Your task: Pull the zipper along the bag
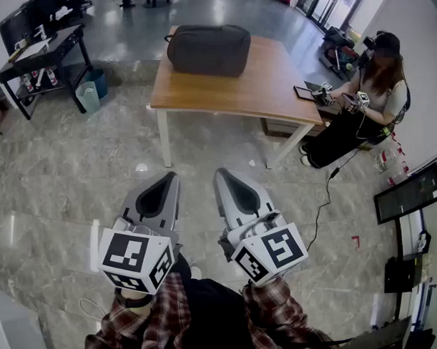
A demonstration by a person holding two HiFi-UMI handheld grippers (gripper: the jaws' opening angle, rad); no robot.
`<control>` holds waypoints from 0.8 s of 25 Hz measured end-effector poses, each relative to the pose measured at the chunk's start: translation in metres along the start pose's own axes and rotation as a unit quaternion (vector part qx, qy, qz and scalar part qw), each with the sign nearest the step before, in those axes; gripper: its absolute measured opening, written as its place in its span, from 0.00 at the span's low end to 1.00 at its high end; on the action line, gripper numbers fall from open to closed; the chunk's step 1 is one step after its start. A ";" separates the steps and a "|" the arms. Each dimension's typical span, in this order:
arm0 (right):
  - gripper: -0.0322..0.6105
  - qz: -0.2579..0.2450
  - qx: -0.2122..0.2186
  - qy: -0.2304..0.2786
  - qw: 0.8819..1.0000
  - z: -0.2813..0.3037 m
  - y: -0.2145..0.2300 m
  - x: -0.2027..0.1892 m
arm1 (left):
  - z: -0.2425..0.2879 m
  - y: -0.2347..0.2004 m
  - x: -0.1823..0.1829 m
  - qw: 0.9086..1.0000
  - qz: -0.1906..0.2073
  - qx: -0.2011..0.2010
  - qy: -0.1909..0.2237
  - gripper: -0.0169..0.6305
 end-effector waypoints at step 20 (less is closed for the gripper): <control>0.06 -0.003 -0.046 0.010 0.999 0.301 0.122 0.012 | 0.238 -0.215 0.074 0.998 0.025 -0.053 -0.008 0.04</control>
Point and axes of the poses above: the fingertips, and each gripper's own axes: z forward along the fingers, y to its right, x out of its top, the point moved 3 cm from there along -z, backward along the fingers, and after that the axes turned 2 degrees about x, right-handed, at the moved point
